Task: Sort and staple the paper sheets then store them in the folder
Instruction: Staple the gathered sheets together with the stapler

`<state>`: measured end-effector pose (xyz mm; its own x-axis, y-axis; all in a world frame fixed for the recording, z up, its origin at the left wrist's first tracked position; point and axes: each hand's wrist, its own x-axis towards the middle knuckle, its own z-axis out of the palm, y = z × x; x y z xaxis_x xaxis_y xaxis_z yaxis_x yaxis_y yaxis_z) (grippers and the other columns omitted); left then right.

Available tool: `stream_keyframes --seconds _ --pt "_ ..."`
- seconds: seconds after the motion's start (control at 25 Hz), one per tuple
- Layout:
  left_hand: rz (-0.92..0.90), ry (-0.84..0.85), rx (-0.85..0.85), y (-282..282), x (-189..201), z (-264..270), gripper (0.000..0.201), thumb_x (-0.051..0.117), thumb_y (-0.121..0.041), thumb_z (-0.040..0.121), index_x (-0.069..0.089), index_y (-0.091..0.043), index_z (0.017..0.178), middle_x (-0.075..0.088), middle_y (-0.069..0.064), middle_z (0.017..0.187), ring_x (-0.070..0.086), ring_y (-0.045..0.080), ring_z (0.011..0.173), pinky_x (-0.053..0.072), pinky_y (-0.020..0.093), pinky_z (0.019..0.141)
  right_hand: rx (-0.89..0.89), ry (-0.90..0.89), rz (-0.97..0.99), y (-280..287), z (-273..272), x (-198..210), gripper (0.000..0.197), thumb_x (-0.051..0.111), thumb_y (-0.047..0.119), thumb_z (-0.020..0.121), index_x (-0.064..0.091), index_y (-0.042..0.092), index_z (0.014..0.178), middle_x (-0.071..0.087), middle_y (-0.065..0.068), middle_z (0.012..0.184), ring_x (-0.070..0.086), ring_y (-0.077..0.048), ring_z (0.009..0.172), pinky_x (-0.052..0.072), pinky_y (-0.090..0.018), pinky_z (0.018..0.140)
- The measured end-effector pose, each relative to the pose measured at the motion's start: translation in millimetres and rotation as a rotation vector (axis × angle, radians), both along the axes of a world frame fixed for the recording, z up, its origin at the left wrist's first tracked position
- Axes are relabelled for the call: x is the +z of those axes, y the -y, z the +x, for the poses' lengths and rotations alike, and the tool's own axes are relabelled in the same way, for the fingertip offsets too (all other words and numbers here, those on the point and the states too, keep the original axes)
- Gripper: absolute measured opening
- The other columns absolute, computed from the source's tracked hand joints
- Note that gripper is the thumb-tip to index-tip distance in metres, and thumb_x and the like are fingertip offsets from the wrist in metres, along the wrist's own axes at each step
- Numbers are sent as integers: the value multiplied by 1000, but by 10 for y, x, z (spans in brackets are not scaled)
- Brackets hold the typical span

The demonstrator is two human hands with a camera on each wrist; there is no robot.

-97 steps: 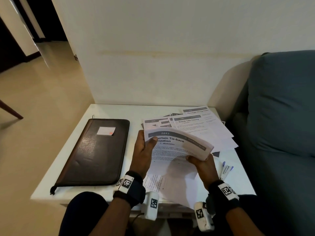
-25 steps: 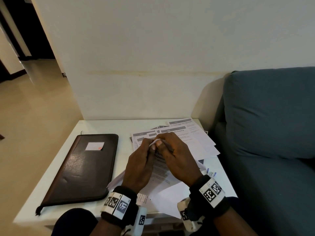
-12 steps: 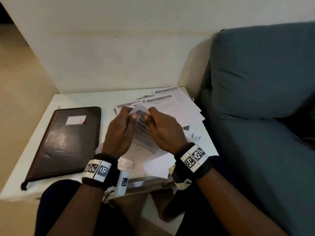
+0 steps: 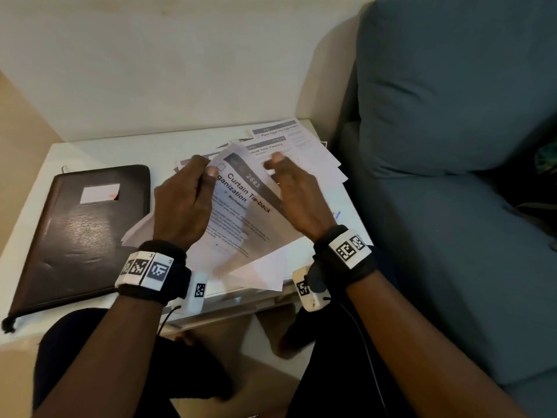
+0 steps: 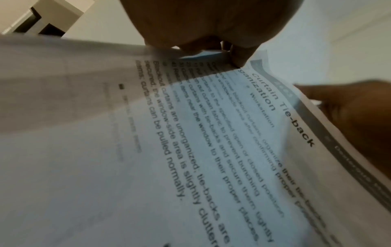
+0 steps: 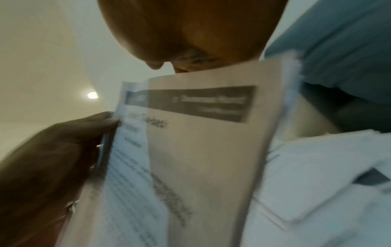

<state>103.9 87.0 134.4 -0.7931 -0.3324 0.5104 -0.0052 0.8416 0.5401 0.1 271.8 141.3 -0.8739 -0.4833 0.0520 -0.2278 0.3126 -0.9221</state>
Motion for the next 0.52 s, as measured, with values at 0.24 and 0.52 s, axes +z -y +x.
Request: stream_keyframes --seconds 0.24,0.52 --pt "-72 -20 20 189 9 -259 32 38 -33 110 56 -10 97 54 -7 74 49 4 58 28 11 57 -291 203 875 -433 -1113 -1181 50 59 36 91 60 0 126 63 -19 130 61 -37 118 50 -37 95" --pt "-65 -33 -4 346 -163 -467 27 44 -28 109 60 -10 94 53 -13 72 48 2 56 32 6 53 -326 122 1041 -370 -1309 -1541 39 61 17 94 56 -3 127 55 -21 135 56 -37 125 48 -38 99"
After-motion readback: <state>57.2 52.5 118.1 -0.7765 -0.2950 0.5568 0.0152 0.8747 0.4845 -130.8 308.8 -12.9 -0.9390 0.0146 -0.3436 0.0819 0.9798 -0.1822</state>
